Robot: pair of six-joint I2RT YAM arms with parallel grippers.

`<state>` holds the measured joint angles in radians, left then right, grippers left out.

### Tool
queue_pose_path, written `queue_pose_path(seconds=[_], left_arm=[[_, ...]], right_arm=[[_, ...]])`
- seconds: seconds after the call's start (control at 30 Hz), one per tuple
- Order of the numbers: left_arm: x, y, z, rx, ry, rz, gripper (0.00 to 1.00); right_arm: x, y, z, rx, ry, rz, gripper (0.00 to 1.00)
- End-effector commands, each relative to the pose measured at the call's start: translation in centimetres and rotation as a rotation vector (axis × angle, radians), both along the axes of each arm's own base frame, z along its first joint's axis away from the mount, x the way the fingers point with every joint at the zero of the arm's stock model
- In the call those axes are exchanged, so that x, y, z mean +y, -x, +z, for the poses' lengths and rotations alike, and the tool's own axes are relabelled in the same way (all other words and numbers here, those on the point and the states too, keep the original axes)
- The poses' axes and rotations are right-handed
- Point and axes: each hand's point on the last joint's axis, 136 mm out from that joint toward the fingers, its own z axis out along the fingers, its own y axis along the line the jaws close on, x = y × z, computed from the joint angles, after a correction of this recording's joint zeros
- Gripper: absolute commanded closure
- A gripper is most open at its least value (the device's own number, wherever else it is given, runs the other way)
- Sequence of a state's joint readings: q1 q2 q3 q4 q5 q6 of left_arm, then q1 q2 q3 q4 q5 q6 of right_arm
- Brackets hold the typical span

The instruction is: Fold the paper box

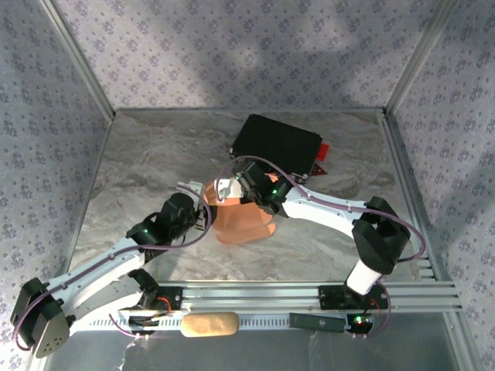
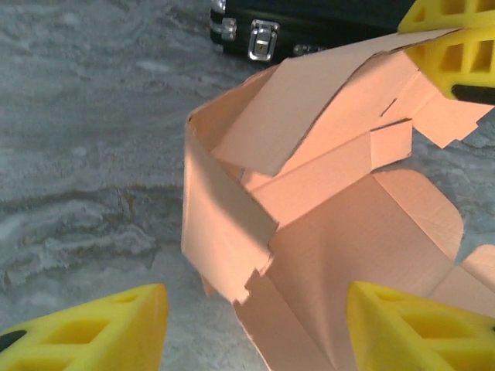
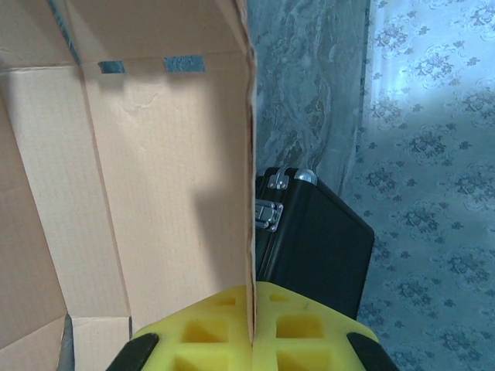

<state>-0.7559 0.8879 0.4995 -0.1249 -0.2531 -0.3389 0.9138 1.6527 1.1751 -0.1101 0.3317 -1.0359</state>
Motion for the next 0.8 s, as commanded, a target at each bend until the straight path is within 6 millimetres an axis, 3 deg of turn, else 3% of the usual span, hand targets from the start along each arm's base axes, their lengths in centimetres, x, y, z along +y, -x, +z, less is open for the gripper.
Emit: queue_pose_path(seconds=[0.0, 0.27, 0.37, 0.5, 0.63, 0.7, 0.77], left_arm=[[-0.1, -1.5, 1.0, -0.102, -0.03, 0.022, 0.35], [-0.4, -3.3, -0.2, -0.103, -0.133, 0.051, 0.39], [-0.6, -3.6, -0.4, -0.104, -0.147, 0.057, 0.5], [-0.1, -3.6, -1.0, -0.113, -0.139, 0.092, 0.74], [-0.2, -3.4, -1.2, -0.118, -0.094, 0.098, 0.82], [-0.2, -3.3, -1.4, -0.116, -0.083, 0.099, 0.86], [-0.1, -3.2, -1.8, -0.11, -0.083, 0.102, 0.92]], right_arm=[[0.4, -0.1, 0.6, 0.023, -0.022, 0.0, 1.0], [0.5, 0.0, 0.5, 0.036, -0.032, -0.001, 1.0], [0.4, 0.0, 0.4, 0.038, -0.035, -0.004, 1.0], [0.5, 0.0, 0.2, 0.04, -0.042, -0.004, 1.0], [0.8, 0.0, 0.6, 0.032, -0.064, -0.005, 1.0], [0.3, 0.4, -0.5, 0.049, -0.061, -0.013, 1.0], [0.4, 0.5, 0.3, 0.052, -0.117, -0.038, 0.88]])
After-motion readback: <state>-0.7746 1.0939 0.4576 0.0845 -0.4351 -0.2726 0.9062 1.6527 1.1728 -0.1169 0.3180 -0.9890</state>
